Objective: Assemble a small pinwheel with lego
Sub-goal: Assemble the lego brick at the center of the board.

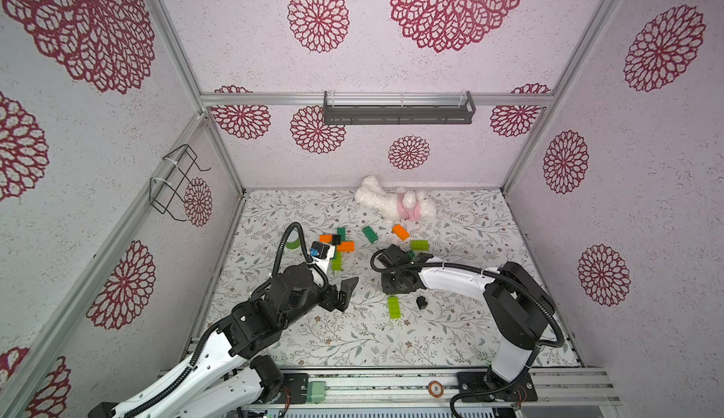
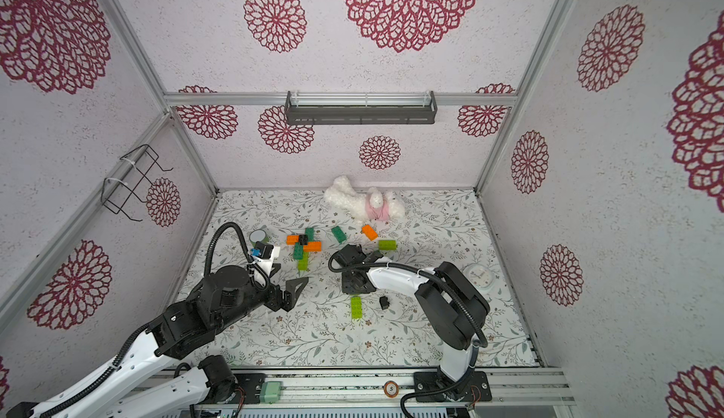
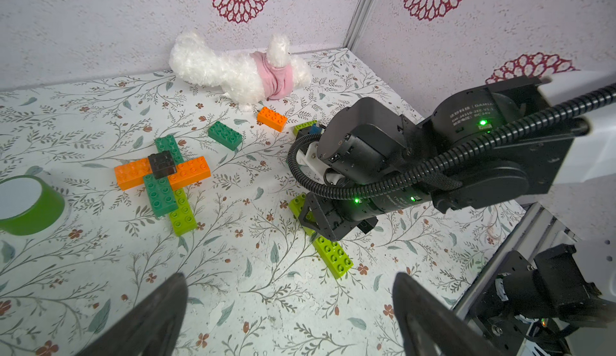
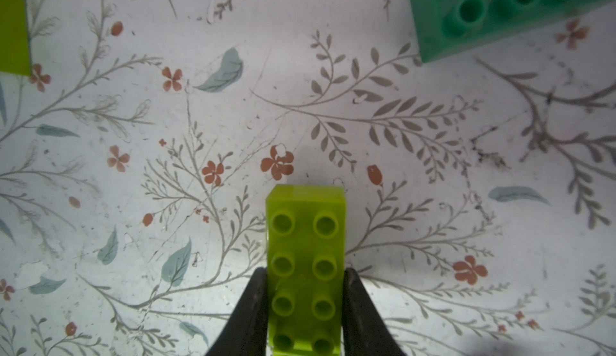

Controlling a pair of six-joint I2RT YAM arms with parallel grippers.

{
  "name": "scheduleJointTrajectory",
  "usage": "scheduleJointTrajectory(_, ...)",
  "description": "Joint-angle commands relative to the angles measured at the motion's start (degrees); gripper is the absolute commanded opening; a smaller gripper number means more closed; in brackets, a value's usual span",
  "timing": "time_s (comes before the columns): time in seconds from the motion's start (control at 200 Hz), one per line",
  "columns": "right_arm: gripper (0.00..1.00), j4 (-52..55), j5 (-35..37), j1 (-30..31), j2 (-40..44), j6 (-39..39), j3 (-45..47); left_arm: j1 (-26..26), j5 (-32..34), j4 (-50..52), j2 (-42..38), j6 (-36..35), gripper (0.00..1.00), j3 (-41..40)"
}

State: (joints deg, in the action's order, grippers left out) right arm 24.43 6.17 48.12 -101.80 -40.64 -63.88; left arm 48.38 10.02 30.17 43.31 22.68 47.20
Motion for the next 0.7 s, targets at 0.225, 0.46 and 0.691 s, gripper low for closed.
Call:
scheduleJointTrajectory(0.225,0.33,1.59,1.96,1.18,1.04,-1.72,1.12,0.9,1.14,0.47,-0.68,-0.48,0.97,0.34)
scheduleJointTrajectory(0.46,0.42,2.03,2.44,1.53,1.04,-1.63,1.0,1.19,1.69,0.5,-0.77,-0.45,0.97,0.26)
scheduleJointTrajectory(0.691,0.48,1.51,1.92,1.61,1.25,-1.64,1.04,1.35,1.85,0.59,-0.68,-0.51,0.97,0.26)
